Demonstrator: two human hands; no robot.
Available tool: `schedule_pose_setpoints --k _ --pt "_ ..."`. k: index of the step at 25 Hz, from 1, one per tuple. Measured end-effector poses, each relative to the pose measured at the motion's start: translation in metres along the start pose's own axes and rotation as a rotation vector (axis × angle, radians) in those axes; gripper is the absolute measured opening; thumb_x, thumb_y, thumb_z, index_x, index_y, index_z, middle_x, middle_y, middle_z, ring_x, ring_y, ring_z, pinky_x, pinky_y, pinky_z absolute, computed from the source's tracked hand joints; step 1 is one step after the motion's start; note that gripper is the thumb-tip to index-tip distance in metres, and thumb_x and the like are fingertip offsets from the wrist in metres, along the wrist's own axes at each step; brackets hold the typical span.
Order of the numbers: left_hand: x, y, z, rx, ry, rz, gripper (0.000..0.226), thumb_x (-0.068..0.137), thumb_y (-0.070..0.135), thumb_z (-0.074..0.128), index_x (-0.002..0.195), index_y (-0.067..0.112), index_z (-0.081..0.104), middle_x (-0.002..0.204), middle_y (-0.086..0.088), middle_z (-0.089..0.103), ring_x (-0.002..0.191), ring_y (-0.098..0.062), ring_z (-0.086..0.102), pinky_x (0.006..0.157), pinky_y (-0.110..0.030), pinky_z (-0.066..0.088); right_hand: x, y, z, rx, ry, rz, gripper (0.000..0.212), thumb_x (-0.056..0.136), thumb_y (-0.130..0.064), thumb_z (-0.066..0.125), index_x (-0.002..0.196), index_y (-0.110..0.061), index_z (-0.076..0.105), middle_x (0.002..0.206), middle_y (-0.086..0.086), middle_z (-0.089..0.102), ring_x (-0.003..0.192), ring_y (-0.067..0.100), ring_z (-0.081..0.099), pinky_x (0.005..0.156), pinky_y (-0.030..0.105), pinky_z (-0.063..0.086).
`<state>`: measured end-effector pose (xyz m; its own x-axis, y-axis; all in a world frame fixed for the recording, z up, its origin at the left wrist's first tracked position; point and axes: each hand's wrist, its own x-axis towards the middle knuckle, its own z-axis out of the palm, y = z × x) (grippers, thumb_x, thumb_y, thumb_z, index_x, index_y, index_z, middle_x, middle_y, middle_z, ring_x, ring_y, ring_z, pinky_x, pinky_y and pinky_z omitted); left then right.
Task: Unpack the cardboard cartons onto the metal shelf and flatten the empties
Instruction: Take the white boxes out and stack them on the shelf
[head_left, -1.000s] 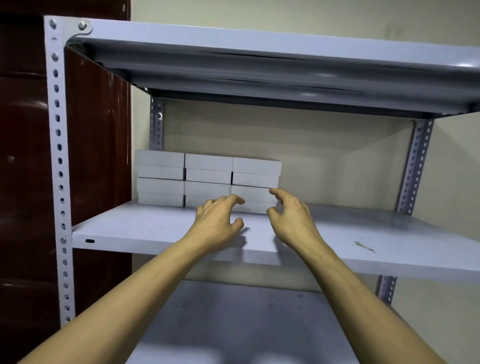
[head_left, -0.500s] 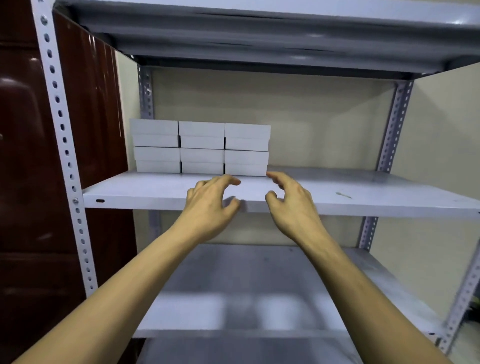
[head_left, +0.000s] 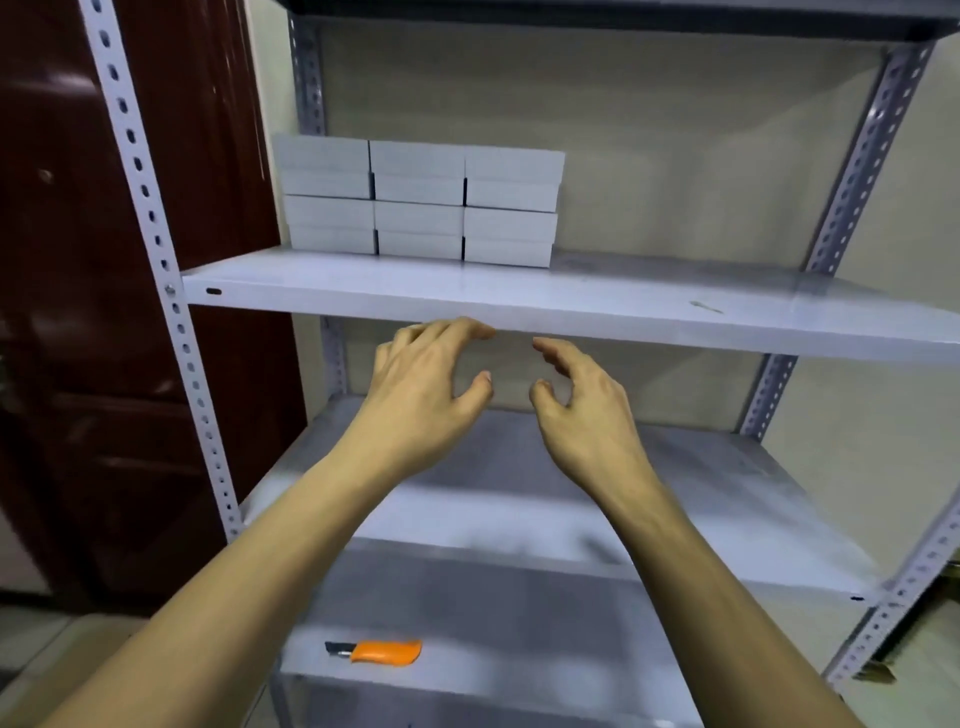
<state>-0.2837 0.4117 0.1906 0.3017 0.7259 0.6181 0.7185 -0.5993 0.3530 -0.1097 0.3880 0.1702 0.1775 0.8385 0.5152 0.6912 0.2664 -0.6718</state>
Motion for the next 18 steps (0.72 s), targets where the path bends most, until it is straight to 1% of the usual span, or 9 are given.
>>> schedule_pose_setpoints --k 4,7,12,15,16,18 --pt "-0.031 0.006 0.015 -0.005 -0.01 -0.098 0.04 0.096 0.033 0.055 0.136 0.035 0.049 0.141 0.019 0.048 0.133 -0.012 0.032 0.101 -0.026 0.02 -0.023 0.018 -0.002 0.063 -0.073 0.026 0.047 0.099 -0.017 0.051 0.144 -0.03 0.052 0.144 -0.012 0.054 0.134 0.006 0.047 0.103 0.02 0.035" --pt "-0.056 0.009 0.03 0.033 -0.048 -0.187 0.041 0.096 0.034 0.055 0.136 0.035 0.049 0.141 0.018 0.05 0.134 -0.014 0.034 0.1 -0.025 0.02 -0.041 0.035 -0.004 0.1 -0.125 0.063 0.046 0.099 -0.017 0.051 0.143 -0.029 0.053 0.143 -0.013 0.055 0.134 0.006 0.047 0.104 0.02 0.034" --pt "-0.101 0.018 0.043 0.05 -0.1 -0.285 0.04 0.097 0.032 0.055 0.137 0.033 0.05 0.142 0.015 0.05 0.133 -0.018 0.037 0.106 -0.034 0.027 -0.077 0.055 0.002 0.156 -0.232 0.089 0.043 0.1 -0.017 0.051 0.141 -0.031 0.054 0.142 -0.015 0.055 0.133 0.005 0.047 0.1 0.019 0.035" --pt "-0.136 0.025 0.045 0.038 -0.106 -0.339 0.038 0.098 0.031 0.054 0.136 0.032 0.051 0.141 0.015 0.051 0.132 -0.016 0.038 0.109 -0.038 0.032 -0.102 0.061 0.012 0.177 -0.274 0.092 0.04 0.099 -0.018 0.052 0.137 -0.031 0.057 0.139 -0.014 0.058 0.132 0.008 0.049 0.103 0.026 0.04" --pt "-0.147 0.026 0.046 0.03 -0.105 -0.359 0.037 0.098 0.031 0.055 0.135 0.032 0.051 0.14 0.015 0.052 0.132 -0.015 0.039 0.109 -0.04 0.034 -0.11 0.062 0.016 0.184 -0.287 0.092 0.038 0.099 -0.018 0.052 0.135 -0.031 0.059 0.137 -0.014 0.059 0.131 0.008 0.05 0.102 0.026 0.04" --pt "-0.172 0.023 0.045 0.013 -0.1 -0.406 0.037 0.098 0.03 0.055 0.135 0.032 0.052 0.138 0.015 0.053 0.131 -0.014 0.041 0.11 -0.043 0.037 -0.126 0.06 0.025 0.203 -0.322 0.095 0.035 0.099 -0.018 0.053 0.13 -0.032 0.061 0.134 -0.014 0.06 0.126 0.006 0.052 0.095 0.021 0.039"
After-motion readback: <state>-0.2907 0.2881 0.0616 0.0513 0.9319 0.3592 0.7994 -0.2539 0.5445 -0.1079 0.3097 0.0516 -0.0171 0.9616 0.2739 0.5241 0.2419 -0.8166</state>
